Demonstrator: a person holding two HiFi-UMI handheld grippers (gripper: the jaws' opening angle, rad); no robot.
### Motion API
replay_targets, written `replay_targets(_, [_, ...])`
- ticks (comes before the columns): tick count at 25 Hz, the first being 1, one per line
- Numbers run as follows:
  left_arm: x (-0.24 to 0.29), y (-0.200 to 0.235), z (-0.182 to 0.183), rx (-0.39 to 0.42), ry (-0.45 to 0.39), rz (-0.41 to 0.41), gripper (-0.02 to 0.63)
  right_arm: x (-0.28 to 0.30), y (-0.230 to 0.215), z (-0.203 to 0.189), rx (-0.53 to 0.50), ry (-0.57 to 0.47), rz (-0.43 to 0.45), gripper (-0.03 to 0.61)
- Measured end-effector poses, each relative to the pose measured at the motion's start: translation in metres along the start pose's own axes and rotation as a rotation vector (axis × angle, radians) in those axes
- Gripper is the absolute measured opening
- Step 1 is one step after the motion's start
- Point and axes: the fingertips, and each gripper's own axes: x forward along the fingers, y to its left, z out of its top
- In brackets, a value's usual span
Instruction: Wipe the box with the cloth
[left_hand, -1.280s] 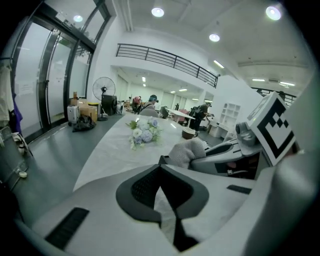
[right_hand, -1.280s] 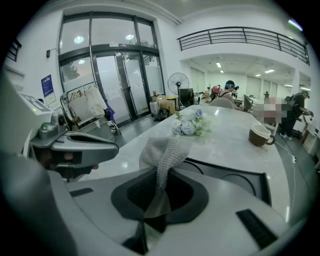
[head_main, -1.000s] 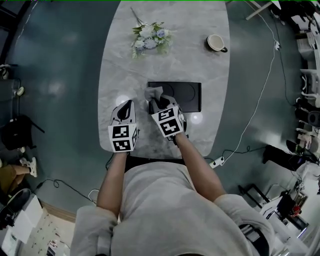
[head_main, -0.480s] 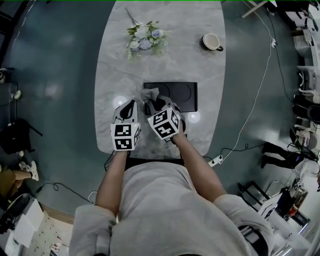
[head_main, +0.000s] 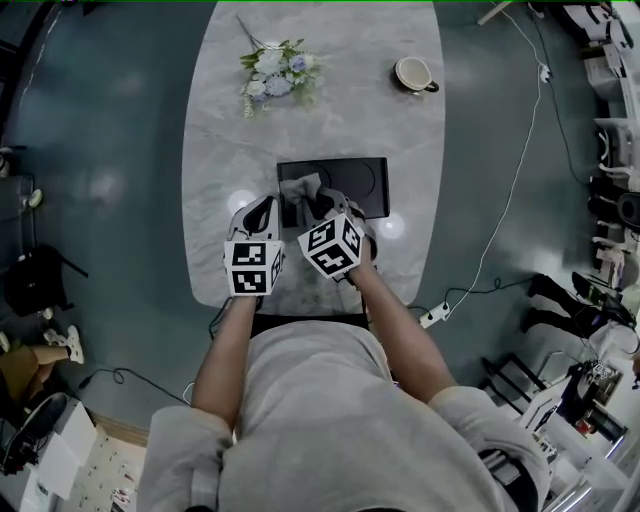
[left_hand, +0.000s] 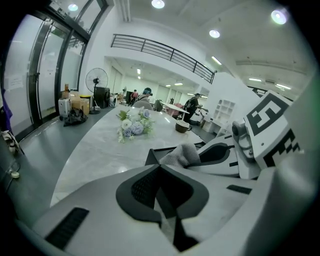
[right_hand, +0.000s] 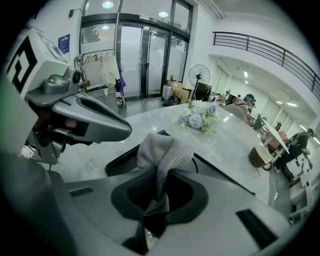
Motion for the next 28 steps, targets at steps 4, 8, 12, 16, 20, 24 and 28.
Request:
replay_targets(4, [0.006, -0.012, 0.002, 0.008, 0.003, -0.022, 0.023, -0.003, -0.015, -0.011, -0.028, 0.014, -0.046, 0.047])
replay_targets(8, [0.008, -0.024, 0.005, 0.020, 0.007, -0.034, 0.023, -0.007, -0.025, -0.017, -0.028, 0.015, -0.065, 0.048])
replay_targets(12, [0.013, -0.032, 0.008, 0.034, 0.014, -0.043, 0.023, -0.009, -0.031, -0.020, -0.034, 0.020, -0.080, 0.048])
replay_targets(16, [0.018, -0.041, 0.012, 0.023, 0.017, -0.059, 0.023, -0.015, -0.041, -0.028, -0.011, 0.026, -0.105, 0.048])
replay_targets(20, [0.024, -0.053, 0.017, 0.031, 0.014, -0.075, 0.023, -0.021, -0.053, -0.040, 0.003, 0.035, -0.124, 0.048])
replay_targets(24, [0.031, -0.064, 0.018, 0.041, 0.021, -0.090, 0.023, -0.027, -0.070, -0.056, 0.039, 0.053, -0.153, 0.046])
replay_targets(28, [0.037, -0.073, 0.017, 0.046, 0.030, -0.098, 0.023, -0.030, -0.085, -0.068, 0.063, 0.067, -0.175, 0.048])
